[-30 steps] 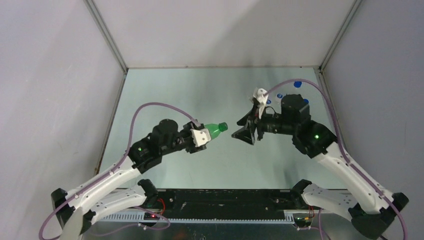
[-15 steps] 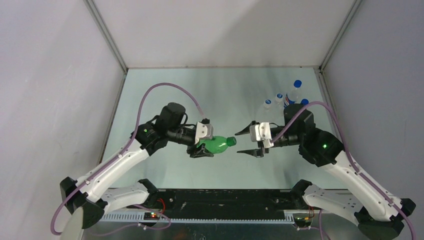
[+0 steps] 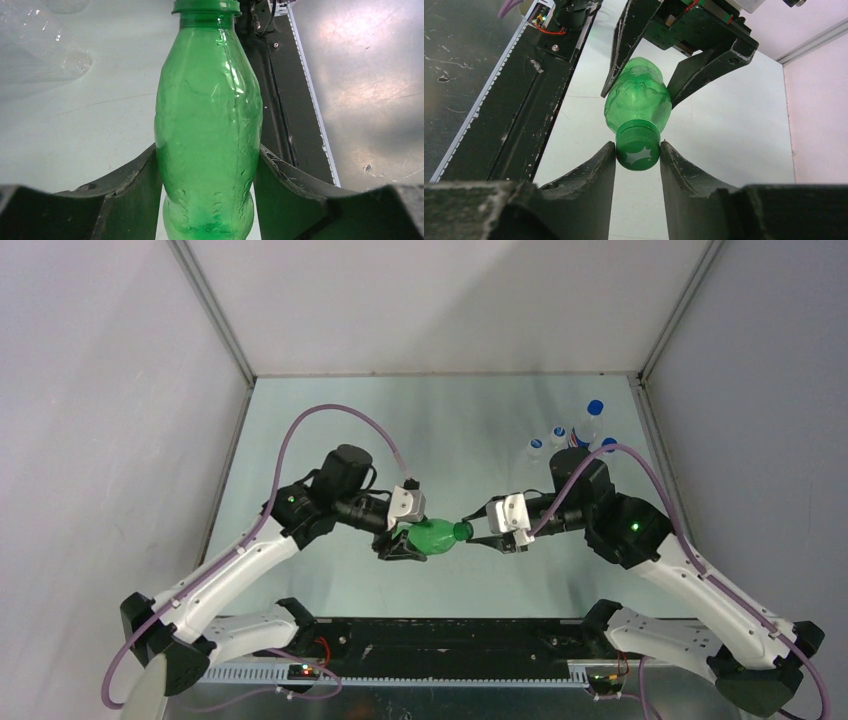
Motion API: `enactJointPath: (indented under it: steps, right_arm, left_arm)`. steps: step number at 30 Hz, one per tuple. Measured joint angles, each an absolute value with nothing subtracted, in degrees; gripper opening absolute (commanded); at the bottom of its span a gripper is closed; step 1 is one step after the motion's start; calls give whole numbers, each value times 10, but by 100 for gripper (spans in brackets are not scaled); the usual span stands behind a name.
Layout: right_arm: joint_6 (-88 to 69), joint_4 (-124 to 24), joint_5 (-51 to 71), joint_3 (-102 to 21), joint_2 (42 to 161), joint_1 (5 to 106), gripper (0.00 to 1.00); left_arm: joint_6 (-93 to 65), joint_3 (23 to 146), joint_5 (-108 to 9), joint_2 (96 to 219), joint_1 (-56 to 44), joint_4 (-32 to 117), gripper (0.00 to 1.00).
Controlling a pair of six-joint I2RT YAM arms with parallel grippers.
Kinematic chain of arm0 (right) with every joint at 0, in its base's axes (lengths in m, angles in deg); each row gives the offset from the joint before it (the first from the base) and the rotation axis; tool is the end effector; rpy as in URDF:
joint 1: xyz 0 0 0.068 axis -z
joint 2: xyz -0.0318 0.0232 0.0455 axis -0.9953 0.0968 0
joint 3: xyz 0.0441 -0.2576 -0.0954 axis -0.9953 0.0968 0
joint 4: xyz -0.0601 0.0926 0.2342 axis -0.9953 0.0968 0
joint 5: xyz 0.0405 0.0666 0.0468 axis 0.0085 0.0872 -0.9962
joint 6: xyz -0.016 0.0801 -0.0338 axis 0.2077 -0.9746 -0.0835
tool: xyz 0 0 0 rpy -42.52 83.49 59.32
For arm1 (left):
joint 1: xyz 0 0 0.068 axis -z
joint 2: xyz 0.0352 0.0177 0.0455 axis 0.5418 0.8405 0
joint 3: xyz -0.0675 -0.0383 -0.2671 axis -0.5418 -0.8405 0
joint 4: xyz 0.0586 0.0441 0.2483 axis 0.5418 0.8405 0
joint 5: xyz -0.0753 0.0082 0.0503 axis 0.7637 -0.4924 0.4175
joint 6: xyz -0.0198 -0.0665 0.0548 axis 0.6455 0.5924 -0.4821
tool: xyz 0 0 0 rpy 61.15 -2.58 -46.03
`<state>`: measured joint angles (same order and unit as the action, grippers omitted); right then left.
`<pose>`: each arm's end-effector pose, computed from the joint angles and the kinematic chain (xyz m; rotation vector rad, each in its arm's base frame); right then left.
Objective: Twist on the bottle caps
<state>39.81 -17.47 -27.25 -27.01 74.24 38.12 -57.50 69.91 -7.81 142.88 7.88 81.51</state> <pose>0.1037 0.1888 0.3715 -1.6830 0.9998 0.8175 0.1335 -0.1943 0.3171 1.6309 1.4329 -1.0646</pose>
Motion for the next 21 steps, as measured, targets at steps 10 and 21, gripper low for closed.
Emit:
enactJointPath:
  steps: [10, 21]
  right_arm:
    - [390, -176, -267, -270, 753, 380, 0]
    - [190, -197, -252, -306, 818, 380, 0]
  left_arm:
    - [-561, 699, -70, 1429, 77, 819, 0]
    - [-508, 631, -159, 1374, 109, 751, 0]
